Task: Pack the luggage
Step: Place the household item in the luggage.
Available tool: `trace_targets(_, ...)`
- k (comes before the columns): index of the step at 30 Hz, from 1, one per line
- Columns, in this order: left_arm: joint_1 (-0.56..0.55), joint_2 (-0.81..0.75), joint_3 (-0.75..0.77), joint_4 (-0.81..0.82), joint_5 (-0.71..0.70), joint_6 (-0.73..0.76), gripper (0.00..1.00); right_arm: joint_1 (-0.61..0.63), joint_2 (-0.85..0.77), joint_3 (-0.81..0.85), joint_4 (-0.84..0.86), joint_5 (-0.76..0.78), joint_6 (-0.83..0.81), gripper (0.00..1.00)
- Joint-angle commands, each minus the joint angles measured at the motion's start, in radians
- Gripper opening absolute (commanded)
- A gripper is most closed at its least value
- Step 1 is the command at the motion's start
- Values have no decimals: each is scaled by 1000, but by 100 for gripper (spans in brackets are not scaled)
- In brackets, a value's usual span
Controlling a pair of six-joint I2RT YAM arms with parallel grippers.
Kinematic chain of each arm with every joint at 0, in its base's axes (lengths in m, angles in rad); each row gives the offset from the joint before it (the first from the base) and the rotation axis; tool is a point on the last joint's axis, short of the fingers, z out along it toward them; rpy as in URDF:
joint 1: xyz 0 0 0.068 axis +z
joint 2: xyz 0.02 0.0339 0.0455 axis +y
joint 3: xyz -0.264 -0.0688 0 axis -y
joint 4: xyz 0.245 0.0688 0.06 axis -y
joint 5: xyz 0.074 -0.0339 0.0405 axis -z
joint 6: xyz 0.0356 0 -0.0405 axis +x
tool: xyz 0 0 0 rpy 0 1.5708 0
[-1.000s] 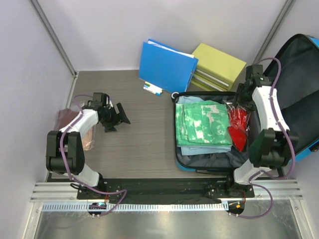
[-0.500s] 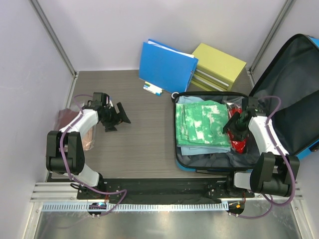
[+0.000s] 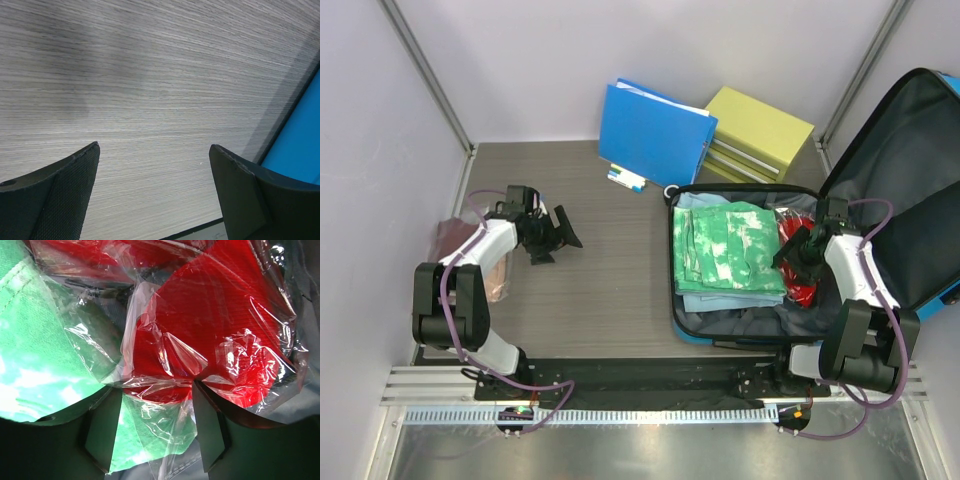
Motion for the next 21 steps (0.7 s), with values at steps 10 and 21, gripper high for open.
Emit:
trace_targets(10,-1,-25,77,-64,-161,37,95,-28,-60,116,-60,-50,-49,64)
trace_targets(21,60,-20,203,-153,-441,168,100,0,-40,395,-166,-104,-55,64)
